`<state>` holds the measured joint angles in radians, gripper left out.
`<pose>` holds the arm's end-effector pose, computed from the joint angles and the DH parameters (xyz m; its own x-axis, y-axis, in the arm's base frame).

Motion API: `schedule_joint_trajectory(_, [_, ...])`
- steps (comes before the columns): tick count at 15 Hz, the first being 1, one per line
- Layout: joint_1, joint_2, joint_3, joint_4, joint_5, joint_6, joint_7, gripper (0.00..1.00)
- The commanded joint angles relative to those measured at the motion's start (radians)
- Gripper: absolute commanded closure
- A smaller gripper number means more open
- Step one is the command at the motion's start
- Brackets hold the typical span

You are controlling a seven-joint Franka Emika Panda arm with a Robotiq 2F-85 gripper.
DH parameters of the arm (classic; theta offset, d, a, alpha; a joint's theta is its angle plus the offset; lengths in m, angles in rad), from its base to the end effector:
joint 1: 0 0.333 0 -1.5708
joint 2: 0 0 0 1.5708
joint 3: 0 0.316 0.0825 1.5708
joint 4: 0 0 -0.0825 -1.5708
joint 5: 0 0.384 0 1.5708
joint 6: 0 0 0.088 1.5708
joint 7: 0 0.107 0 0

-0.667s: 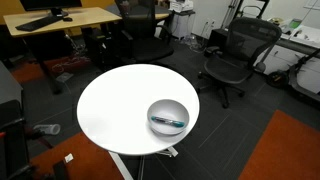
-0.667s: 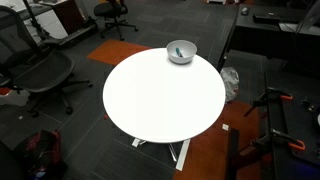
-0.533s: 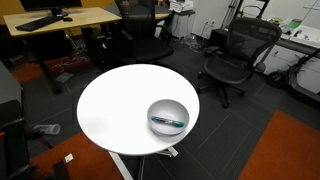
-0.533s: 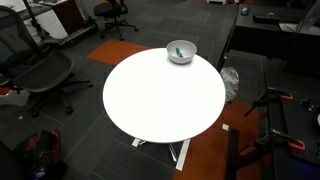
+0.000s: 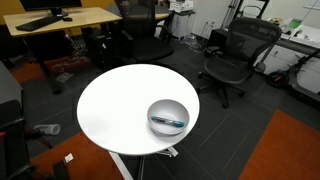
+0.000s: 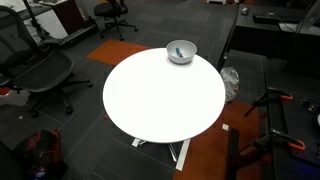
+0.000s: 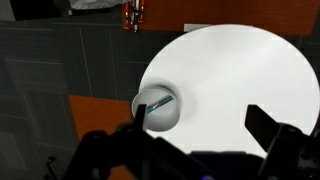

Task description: Put the marker on the table

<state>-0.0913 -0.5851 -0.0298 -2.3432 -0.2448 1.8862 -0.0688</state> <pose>0.3832 -0.0666 0.5584 0.9943 0.0250 0.1041 0.0004 -0.9732 0.2298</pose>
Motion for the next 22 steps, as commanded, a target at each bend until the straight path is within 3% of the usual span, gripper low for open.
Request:
schedule_joint_trajectory(1, [-0.008, 0.071, -0.027, 0.026, 0.017, 0.048, 0.057, 0.00])
schedule_joint_trajectory(8, [-0.040, 0.170, -0.048, 0.029, 0.069, 0.144, 0.220, 0.00])
schedule_joint_trajectory(14, [-0.066, 0.267, -0.030, 0.016, 0.050, 0.247, 0.396, 0.00])
schedule_joint_trajectory(22, [-0.076, 0.455, -0.064, 0.009, 0.075, 0.456, 0.448, 0.00])
